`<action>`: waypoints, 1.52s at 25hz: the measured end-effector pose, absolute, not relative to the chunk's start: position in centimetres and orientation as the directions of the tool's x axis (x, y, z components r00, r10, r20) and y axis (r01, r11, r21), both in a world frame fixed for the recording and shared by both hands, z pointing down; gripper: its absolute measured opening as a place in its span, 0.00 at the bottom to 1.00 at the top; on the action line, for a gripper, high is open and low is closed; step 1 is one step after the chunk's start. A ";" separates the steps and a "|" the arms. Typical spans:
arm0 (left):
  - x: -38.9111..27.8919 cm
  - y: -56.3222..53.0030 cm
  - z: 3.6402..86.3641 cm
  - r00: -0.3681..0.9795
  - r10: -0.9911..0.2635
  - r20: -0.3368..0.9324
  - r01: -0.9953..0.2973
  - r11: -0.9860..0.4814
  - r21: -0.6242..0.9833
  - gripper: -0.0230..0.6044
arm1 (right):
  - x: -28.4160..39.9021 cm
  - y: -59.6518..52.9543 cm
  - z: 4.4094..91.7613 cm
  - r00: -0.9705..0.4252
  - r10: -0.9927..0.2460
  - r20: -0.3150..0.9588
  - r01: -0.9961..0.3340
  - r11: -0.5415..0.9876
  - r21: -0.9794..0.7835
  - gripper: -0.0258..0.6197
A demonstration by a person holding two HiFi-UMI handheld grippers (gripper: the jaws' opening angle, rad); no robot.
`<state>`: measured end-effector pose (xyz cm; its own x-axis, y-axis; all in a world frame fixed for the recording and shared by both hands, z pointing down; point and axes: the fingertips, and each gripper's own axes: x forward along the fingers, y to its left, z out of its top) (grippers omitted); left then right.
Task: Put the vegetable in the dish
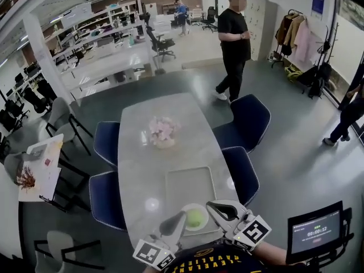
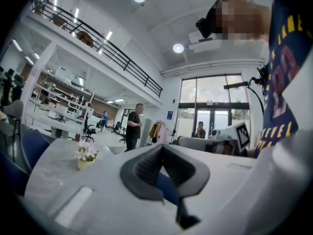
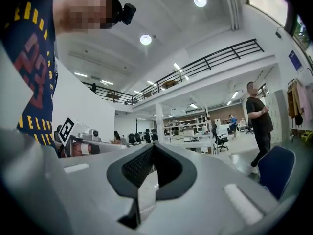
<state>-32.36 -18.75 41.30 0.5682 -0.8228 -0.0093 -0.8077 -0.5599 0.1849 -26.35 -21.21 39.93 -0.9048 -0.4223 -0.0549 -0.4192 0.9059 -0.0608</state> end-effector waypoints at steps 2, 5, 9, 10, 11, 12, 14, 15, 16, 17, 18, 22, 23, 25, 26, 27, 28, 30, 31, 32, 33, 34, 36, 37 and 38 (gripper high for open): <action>-32.3 -18.5 40.5 0.567 -0.824 -0.020 -0.815 -0.564 0.133 0.04 | -26.3 -21.1 39.4 -0.906 -0.420 -0.057 -0.418 0.907 -0.046 0.05; -32.4 -18.2 40.1 0.557 -0.830 -0.025 -0.826 -0.557 0.090 0.04 | -26.2 -21.0 38.5 -0.905 -0.419 -0.076 -0.418 0.908 -0.030 0.05; -32.7 -18.3 40.4 0.552 -0.833 -0.016 -0.827 -0.550 0.115 0.04 | -26.5 -20.8 37.8 -0.908 -0.408 -0.091 -0.406 0.913 -0.047 0.05; -32.8 -18.3 40.4 0.551 -0.834 -0.011 -0.828 -0.549 0.119 0.04 | -26.5 -20.7 38.2 -0.908 -0.411 -0.082 -0.407 0.912 -0.059 0.05; -32.8 -18.3 40.5 0.551 -0.834 -0.008 -0.828 -0.548 0.123 0.04 | -26.6 -20.6 38.5 -0.908 -0.411 -0.076 -0.406 0.911 -0.071 0.05; -32.8 -18.2 40.5 0.552 -0.834 -0.004 -0.827 -0.548 0.125 0.04 | -26.6 -20.5 38.5 -0.909 -0.410 -0.077 -0.404 0.911 -0.081 0.05; -32.7 -18.2 40.4 0.555 -0.832 -0.002 -0.825 -0.551 0.125 0.04 | -26.8 -20.5 38.6 -0.909 -0.408 -0.081 -0.401 0.912 -0.090 0.05; -32.6 -18.2 40.3 0.557 -0.831 -0.005 -0.824 -0.553 0.124 0.04 | -26.8 -20.5 38.7 -0.909 -0.410 -0.079 -0.403 0.911 -0.091 0.05; -32.5 -18.3 40.0 0.559 -0.829 -0.010 -0.822 -0.556 0.123 0.04 | -26.8 -20.6 38.8 -0.908 -0.412 -0.076 -0.405 0.910 -0.091 0.05; -32.5 -18.3 39.8 0.560 -0.828 -0.015 -0.821 -0.558 0.121 0.04 | -26.8 -20.7 39.0 -0.907 -0.415 -0.072 -0.408 0.908 -0.091 0.05; -32.5 -18.4 39.6 0.561 -0.828 -0.018 -0.821 -0.559 0.118 0.04 | -26.8 -20.8 39.1 -0.906 -0.419 -0.068 -0.412 0.906 -0.093 0.05; -32.5 -18.4 39.2 0.561 -0.827 -0.018 -0.821 -0.559 0.118 0.04 | -26.8 -21.3 39.0 -0.901 -0.428 -0.067 -0.421 0.902 -0.096 0.05; -32.4 -18.3 39.3 0.561 -0.828 -0.016 -0.821 -0.558 0.119 0.04 | -26.7 -21.4 39.0 -0.900 -0.430 -0.069 -0.423 0.901 -0.096 0.05; -32.3 -18.2 39.5 0.560 -0.828 -0.007 -0.821 -0.557 0.126 0.04 | -26.7 -21.4 38.9 -0.899 -0.433 -0.070 -0.426 0.900 -0.095 0.05; -32.3 -18.1 39.7 0.560 -0.828 -0.002 -0.821 -0.556 0.132 0.04 | -26.6 -21.4 38.9 -0.898 -0.434 -0.070 -0.427 0.899 -0.096 0.05; -32.3 -18.0 39.8 0.560 -0.829 0.002 -0.821 -0.554 0.136 0.04 | -26.6 -21.3 39.0 -0.899 -0.433 -0.067 -0.426 0.899 -0.097 0.05; -32.3 -18.0 39.9 0.559 -0.829 0.004 -0.822 -0.553 0.140 0.04 | -26.7 -21.3 39.2 -0.900 -0.432 -0.063 -0.425 0.900 -0.099 0.05; -32.4 -18.0 40.0 0.555 -0.832 0.007 -0.824 -0.549 0.143 0.04 | -26.8 -21.1 39.5 -0.902 -0.428 -0.052 -0.422 0.901 -0.103 0.05; -32.4 -18.0 40.1 0.554 -0.833 0.008 -0.825 -0.547 0.143 0.04 | -26.8 -21.1 39.7 -0.903 -0.427 -0.048 -0.420 0.901 -0.105 0.05; -32.4 -18.0 40.1 0.552 -0.833 0.011 -0.826 -0.545 0.143 0.04 | -26.8 -21.0 39.9 -0.903 -0.426 -0.045 -0.420 0.901 -0.107 0.05; -32.4 -17.9 40.2 0.552 -0.834 0.013 -0.826 -0.544 0.144 0.04 | -26.7 -21.0 40.0 -0.903 -0.427 -0.042 -0.421 0.901 -0.109 0.05; -32.4 -17.9 40.3 0.551 -0.834 0.015 -0.827 -0.543 0.145 0.04 | -26.6 -20.9 40.2 -0.903 -0.428 -0.039 -0.422 0.900 -0.110 0.05; -32.4 -17.9 40.4 0.546 -0.838 0.014 -0.830 -0.539 0.147 0.04 | -26.5 -21.1 40.5 -0.902 -0.429 -0.036 -0.423 0.899 -0.114 0.05; -32.5 -18.0 40.4 0.543 -0.840 0.013 -0.832 -0.536 0.145 0.04 | -26.5 -21.3 40.6 -0.902 -0.431 -0.034 -0.425 0.898 -0.115 0.05; -32.6 -18.1 40.4 0.539 -0.842 0.010 -0.834 -0.533 0.141 0.04 | -26.5 -21.6 40.6 -0.900 -0.435 -0.028 -0.429 0.896 -0.115 0.05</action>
<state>-32.62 -18.10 40.38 0.5393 -0.8421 0.0099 -0.8344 -0.5327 0.1412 -26.51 -21.57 40.63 -0.8999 -0.4351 -0.0282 -0.4295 0.8957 -0.1149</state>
